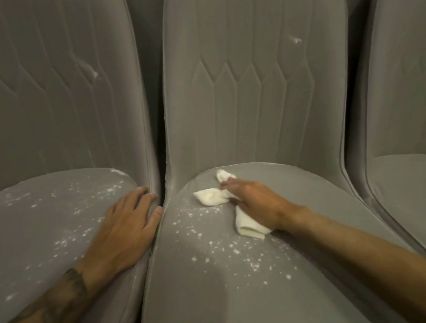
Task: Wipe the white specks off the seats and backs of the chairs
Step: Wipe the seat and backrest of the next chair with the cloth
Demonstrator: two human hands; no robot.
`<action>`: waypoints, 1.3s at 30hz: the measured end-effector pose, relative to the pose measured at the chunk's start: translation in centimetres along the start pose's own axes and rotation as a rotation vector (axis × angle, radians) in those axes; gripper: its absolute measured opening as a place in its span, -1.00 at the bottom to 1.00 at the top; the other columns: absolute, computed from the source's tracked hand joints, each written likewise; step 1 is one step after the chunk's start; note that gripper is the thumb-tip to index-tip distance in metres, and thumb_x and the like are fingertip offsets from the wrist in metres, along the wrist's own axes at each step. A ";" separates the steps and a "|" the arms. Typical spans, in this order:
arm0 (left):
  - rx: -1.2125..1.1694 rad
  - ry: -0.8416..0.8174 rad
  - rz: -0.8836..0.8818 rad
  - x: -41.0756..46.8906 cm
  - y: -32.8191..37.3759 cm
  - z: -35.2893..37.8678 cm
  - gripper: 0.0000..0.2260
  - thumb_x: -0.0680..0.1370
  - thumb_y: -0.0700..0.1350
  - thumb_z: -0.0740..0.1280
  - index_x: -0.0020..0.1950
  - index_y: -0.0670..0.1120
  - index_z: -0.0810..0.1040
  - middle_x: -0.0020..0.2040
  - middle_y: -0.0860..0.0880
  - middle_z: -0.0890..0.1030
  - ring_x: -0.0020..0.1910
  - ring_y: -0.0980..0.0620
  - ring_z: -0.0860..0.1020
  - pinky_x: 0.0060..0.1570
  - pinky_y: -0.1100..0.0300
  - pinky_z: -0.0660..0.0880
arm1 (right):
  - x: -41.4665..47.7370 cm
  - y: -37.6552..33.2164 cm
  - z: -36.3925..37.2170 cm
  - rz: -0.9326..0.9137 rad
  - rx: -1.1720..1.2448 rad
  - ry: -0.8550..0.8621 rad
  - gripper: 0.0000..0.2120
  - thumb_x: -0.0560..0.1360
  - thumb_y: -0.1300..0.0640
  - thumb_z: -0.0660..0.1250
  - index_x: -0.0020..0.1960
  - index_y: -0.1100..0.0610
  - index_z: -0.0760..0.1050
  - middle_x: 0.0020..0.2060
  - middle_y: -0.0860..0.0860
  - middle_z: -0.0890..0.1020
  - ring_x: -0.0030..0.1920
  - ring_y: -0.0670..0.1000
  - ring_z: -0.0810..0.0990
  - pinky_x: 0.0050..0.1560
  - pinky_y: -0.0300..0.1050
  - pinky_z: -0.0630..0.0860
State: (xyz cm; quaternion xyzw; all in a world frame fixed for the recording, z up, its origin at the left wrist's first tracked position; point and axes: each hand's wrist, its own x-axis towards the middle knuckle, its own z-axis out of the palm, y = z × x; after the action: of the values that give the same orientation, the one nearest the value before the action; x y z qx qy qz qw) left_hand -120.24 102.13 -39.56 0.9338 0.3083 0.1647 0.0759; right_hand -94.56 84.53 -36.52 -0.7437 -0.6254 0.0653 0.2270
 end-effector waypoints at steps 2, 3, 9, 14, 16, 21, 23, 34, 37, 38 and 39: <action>-0.007 0.014 0.002 0.0 -0.1 0.1 -0.45 0.65 0.26 -0.08 0.51 0.07 0.38 0.55 0.05 0.31 0.52 0.04 0.29 0.49 0.02 0.23 | -0.6 1.3 -1.6 0.061 -0.062 0.004 -0.70 0.68 0.10 0.17 0.37 0.09 0.51 0.47 0.00 0.42 0.47 -0.01 0.37 0.46 -0.22 0.23; -0.011 0.017 0.001 -0.1 -0.1 0.1 -0.46 0.65 0.26 -0.08 0.50 0.07 0.39 0.55 0.05 0.31 0.51 0.04 0.29 0.49 0.02 0.23 | -0.7 1.5 -2.0 0.059 -0.077 0.000 -0.69 0.68 0.13 0.18 0.37 0.13 0.50 0.46 0.04 0.43 0.46 0.03 0.38 0.45 -0.21 0.24; -0.035 0.011 -0.011 -0.1 -0.1 0.2 -0.47 0.67 0.25 -0.09 0.51 0.07 0.39 0.57 0.04 0.30 0.52 0.04 0.29 0.51 0.03 0.21 | 0.2 0.3 -4.8 0.092 0.063 0.335 -0.76 0.69 0.11 0.16 0.19 0.21 0.53 0.03 0.09 0.56 0.09 0.08 0.50 0.14 -0.07 0.39; -0.041 -0.001 -0.018 0.0 -0.3 0.4 -0.53 0.70 0.21 -0.01 0.53 0.06 0.37 0.59 0.04 0.28 0.54 0.05 0.27 0.53 0.06 0.18 | 2.5 -1.0 -9.9 0.031 -0.009 0.461 -0.75 0.69 0.11 0.17 0.22 0.19 0.54 0.02 0.08 0.59 0.09 0.06 0.49 0.04 -0.16 0.35; -0.048 -0.008 -0.026 0.0 -0.2 0.2 -0.49 0.70 0.25 -0.06 0.53 0.07 0.38 0.59 0.04 0.28 0.54 0.05 0.27 0.53 0.05 0.18 | 3.7 -1.1 -11.9 0.052 -0.014 0.518 -0.76 0.69 0.10 0.17 0.21 0.18 0.55 0.03 0.12 0.61 0.08 0.09 0.53 0.08 -0.07 0.41; -0.049 0.001 -0.022 0.1 -0.1 0.1 -0.47 0.69 0.25 -0.09 0.51 0.07 0.40 0.57 0.04 0.31 0.52 0.05 0.30 0.51 0.05 0.19 | 1.6 0.5 -11.3 -0.047 -0.084 0.555 -0.87 0.67 0.13 0.18 0.05 0.11 0.49 -0.07 0.08 0.53 -0.05 0.06 0.49 -0.02 -0.05 0.43; -0.051 0.017 -0.014 0.0 0.0 0.0 -0.51 0.70 0.23 -0.05 0.49 0.07 0.42 0.55 0.04 0.33 0.49 0.05 0.33 0.49 0.04 0.24 | -0.5 1.9 -9.4 -0.069 -0.204 0.333 -0.91 0.62 0.21 0.23 -0.01 0.08 0.49 -0.07 0.07 0.46 -0.06 0.10 0.48 -0.01 -0.01 0.45; -0.064 -0.033 -0.048 -0.2 0.8 -0.7 -0.39 0.61 0.26 -0.09 0.53 0.03 0.40 0.58 0.02 0.30 0.53 0.00 0.30 0.55 -0.02 0.21 | -0.6 3.5 -5.6 0.444 -0.214 0.222 -0.47 0.54 -0.32 0.17 0.17 0.12 0.47 0.12 0.06 0.50 0.13 0.14 0.50 0.13 0.09 0.47; -0.054 -0.025 -0.041 -0.3 0.7 -0.6 -0.40 0.62 0.26 -0.09 0.52 0.03 0.41 0.58 0.02 0.31 0.53 0.01 0.31 0.54 0.00 0.21 | -0.2 4.2 -3.3 0.410 -0.301 0.005 -0.48 0.63 -0.14 0.19 0.45 0.15 0.30 0.40 0.13 0.38 0.37 0.21 0.43 0.32 0.07 0.39; -0.052 -0.017 -0.036 -0.3 0.6 -0.5 -0.42 0.63 0.25 -0.08 0.51 0.04 0.42 0.57 0.02 0.31 0.52 0.01 0.32 0.53 0.00 0.22 | -0.3 4.7 -2.9 0.405 -0.292 0.005 -0.55 0.65 -0.09 0.16 0.42 0.17 0.34 0.41 0.15 0.39 0.39 0.21 0.41 0.33 0.04 0.36; -0.049 -0.011 -0.032 -0.3 0.6 -0.4 -0.44 0.64 0.25 -0.07 0.50 0.04 0.43 0.57 0.02 0.32 0.51 0.01 0.33 0.52 0.01 0.23 | -0.4 4.9 -2.7 0.406 -0.281 0.037 -0.61 0.67 -0.04 0.13 0.38 0.18 0.39 0.40 0.16 0.41 0.38 0.21 0.42 0.31 0.02 0.36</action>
State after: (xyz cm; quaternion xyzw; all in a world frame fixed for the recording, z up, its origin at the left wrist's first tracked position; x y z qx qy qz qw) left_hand -120.27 101.49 -39.14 0.9275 0.3186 0.1662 0.1031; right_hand -89.26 82.89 -36.27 -0.8796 -0.4616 0.0082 0.1151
